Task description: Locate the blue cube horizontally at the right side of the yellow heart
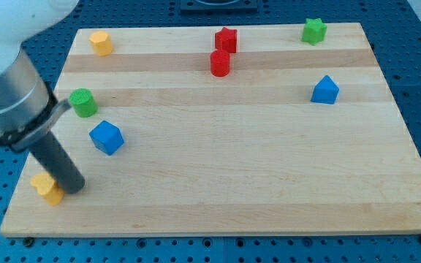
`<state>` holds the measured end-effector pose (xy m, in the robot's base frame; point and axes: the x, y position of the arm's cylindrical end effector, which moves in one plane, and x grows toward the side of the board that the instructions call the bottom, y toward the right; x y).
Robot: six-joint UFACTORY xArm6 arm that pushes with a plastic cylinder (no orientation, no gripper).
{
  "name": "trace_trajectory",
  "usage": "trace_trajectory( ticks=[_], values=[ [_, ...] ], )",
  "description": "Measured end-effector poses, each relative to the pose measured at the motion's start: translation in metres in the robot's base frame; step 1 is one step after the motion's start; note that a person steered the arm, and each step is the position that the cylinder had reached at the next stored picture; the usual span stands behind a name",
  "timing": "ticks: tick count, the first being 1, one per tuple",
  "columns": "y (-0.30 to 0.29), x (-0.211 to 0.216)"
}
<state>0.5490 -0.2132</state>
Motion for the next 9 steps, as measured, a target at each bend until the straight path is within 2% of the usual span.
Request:
trace_trajectory(
  ticks=[1,2,3,4,5,6,7,8,9],
  values=[
    [-0.016,-0.054],
    [0.006,-0.091],
    [0.086,-0.079],
    [0.080,-0.063],
    [0.035,-0.060],
    [0.032,-0.049],
    [0.135,-0.044],
    [0.210,-0.021],
    [0.148,-0.032]
  ],
)
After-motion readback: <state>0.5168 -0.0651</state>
